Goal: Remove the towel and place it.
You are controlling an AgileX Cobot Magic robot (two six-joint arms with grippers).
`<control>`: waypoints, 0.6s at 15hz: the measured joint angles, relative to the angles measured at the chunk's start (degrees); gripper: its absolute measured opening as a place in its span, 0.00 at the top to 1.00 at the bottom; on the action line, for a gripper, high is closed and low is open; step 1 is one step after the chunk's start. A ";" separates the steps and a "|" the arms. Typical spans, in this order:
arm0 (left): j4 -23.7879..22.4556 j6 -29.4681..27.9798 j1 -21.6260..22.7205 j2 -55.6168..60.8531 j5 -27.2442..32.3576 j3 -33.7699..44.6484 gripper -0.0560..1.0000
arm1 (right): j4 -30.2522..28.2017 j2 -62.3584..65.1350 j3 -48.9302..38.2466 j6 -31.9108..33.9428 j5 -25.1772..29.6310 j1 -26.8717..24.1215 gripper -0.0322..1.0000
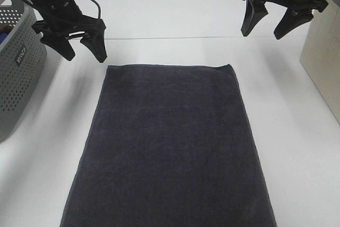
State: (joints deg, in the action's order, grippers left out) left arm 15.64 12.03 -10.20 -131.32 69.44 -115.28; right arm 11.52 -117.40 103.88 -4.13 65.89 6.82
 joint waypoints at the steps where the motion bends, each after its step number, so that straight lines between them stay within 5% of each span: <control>1: 0.11 0.17 0.00 0.00 -0.23 -0.06 0.19 | 0.00 0.00 0.00 2.23 -1.32 0.00 0.26; 4: -1.32 -2.12 -0.06 -0.23 -2.64 -0.29 0.16 | 0.46 -0.69 0.06 3.72 -1.43 0.00 0.22; 9: -0.92 -2.86 0.23 -6.19 -3.55 -1.78 0.12 | 6.36 -9.68 3.78 -4.64 -2.81 -1.83 0.20</control>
State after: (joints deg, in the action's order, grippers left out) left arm 14.73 9.17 -9.97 -137.51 65.89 -117.06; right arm 17.88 -127.08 107.66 -8.77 63.08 4.98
